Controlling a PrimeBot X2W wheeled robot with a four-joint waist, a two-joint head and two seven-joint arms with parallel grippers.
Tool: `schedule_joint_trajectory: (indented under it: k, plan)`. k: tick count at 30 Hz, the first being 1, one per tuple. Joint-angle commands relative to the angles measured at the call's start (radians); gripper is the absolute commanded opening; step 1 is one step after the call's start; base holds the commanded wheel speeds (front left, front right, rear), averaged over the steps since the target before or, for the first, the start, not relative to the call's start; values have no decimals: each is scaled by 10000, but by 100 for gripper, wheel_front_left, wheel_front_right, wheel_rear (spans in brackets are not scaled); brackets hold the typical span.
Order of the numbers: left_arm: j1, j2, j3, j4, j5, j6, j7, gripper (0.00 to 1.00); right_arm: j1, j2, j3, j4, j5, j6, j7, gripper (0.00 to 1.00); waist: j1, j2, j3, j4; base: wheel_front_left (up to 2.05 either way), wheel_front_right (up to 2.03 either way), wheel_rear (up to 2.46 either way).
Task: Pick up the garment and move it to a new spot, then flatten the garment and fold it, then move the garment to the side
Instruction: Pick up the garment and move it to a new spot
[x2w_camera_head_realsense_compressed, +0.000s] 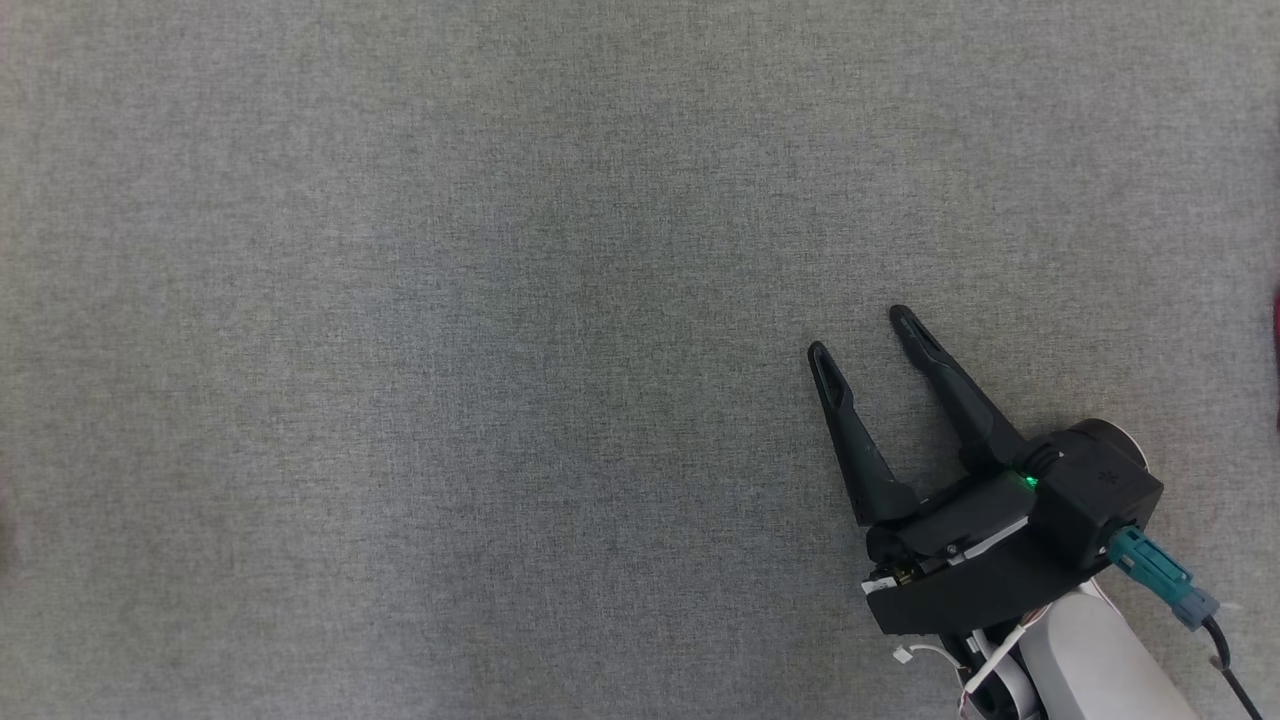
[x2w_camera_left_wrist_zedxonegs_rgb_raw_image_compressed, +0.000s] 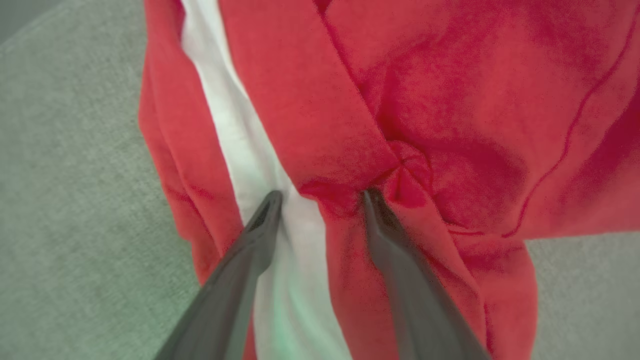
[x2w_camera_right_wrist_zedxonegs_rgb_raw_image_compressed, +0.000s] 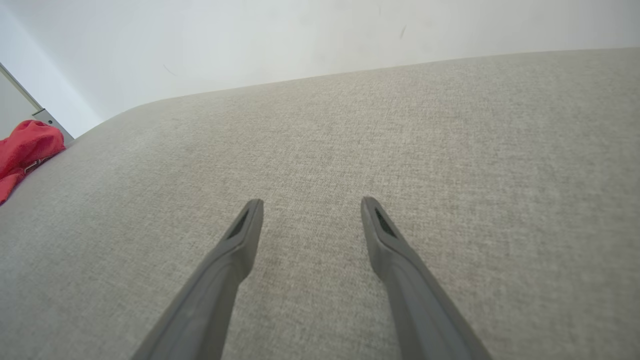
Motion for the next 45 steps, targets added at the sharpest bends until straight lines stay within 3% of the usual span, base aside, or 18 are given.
schedule_joint_trajectory:
  k: [1,7,15,23,28,34,40,45]
  plan:
    - [514,-993,-599,265,-408,-271,539,0,76,-61,-56,281,-57,-29,69,100,2,4,-28,-56,0,0,0]
    - [691,-910,-583,-386,-587,-944,432,0,88,-53,68,356,92,-29,-21,100,2,4,-563,124,0,0,0]
    - [210,-111,-446,-1166,-384,-1741,-336,0,77,157,448,898,384,-27,-305,100,2,4,-1875,276,0,0,0]
    - [-778,-155,-1547,-2622,-446,-2608,-265,0,460,342,692,1609,748,-27,-582,100,2,4,-3725,122,0,0,0]
    - [-1597,-763,-3017,-3593,-233,-2877,-127,0,879,432,637,1879,909,-27,-677,100,2,4,-4642,-89,0,0,0]
    - [-2337,-2161,-4728,-4086,-219,-2944,-175,0,1209,586,736,1992,970,-27,-725,100,2,4,-5248,-661,0,0,0]
    - [-2185,-3383,-6017,-3916,-32,-3115,-545,0,1292,666,918,1942,1033,-27,-686,100,2,4,-5382,-1513,0,0,0]
    - [-1233,-3972,-6754,-3054,321,-3164,-1705,0,1287,732,1064,1934,1051,-27,-644,100,2,4,-5192,-2259,0,0,0]
